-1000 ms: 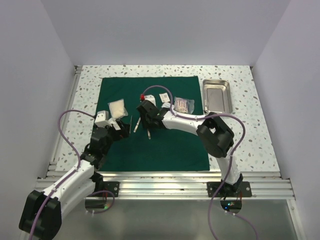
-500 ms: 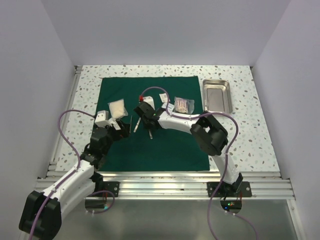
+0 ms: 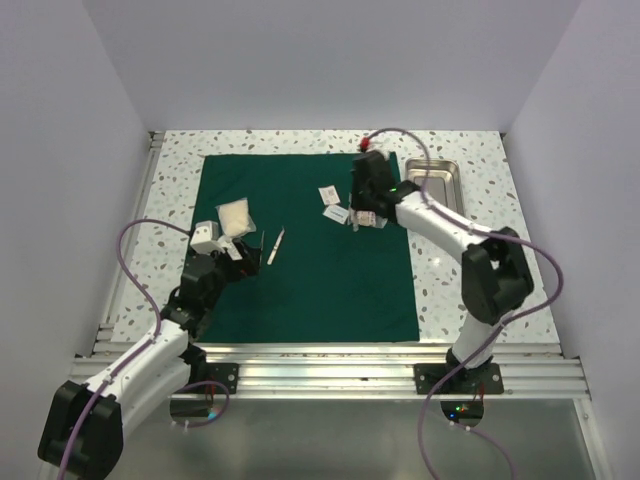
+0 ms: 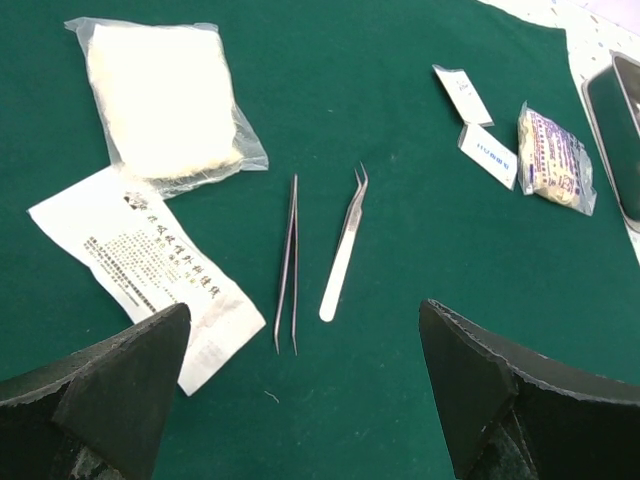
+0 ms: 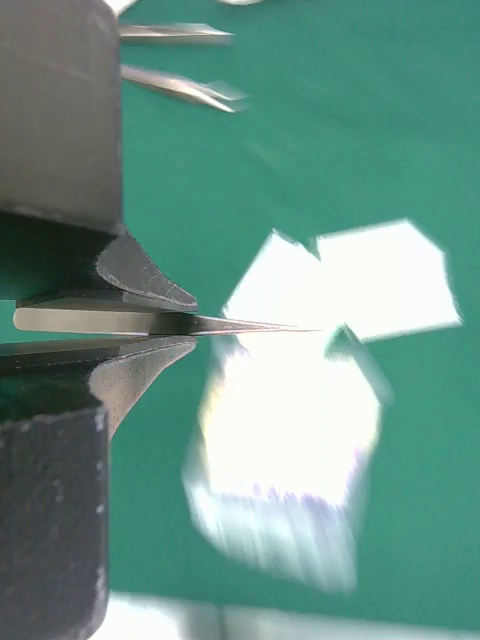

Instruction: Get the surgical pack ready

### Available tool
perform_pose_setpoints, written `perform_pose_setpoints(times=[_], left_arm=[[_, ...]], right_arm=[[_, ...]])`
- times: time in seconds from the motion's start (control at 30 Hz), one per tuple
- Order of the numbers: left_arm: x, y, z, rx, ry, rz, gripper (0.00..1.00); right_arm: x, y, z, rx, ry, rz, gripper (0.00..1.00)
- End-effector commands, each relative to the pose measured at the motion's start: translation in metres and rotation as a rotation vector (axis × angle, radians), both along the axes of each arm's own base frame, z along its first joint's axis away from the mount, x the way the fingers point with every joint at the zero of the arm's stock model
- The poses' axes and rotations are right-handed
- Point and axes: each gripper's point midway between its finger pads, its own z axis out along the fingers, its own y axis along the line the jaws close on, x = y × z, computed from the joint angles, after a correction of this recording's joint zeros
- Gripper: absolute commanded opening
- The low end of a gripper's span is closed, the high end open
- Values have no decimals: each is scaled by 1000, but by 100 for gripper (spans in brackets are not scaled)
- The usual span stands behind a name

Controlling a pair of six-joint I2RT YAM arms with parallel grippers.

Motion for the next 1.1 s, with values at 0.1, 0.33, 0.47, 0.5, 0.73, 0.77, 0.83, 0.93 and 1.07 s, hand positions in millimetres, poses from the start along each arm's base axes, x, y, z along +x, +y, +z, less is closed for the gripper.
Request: perform_pose_setpoints(times=[0.1, 0.33, 0.47, 0.5, 0.73, 0.77, 0.83, 0.93, 1.07], left_arm=[[8, -10, 24, -18, -60, -34, 100], [8, -13, 23, -23, -61, -52, 100], [8, -15, 23, -25, -61, -60, 100], [8, -15, 22, -24, -58, -61, 100], [9, -15, 23, -24, -61, -62, 100], [9, -15, 22, -23, -59, -60, 100], [9, -15, 22, -24, -59, -63, 100], [9, -15, 22, -23, -59, -62, 100], [9, -15, 23, -23, -62, -64, 100]], right_arm=[[48, -130, 35, -12, -86, -108, 13], [75, -207, -2, -31, 6, -241, 13], [92, -219, -18, -66, 28, -270, 13], [92, -221, -26, -80, 52, -275, 13], [92, -229, -74, -128, 145, -315, 16], [91, -231, -75, -129, 148, -325, 19], [90, -228, -68, -109, 137, -337, 38], [86, -227, -38, -79, 67, -354, 47], [72, -213, 8, -37, -10, -341, 50]])
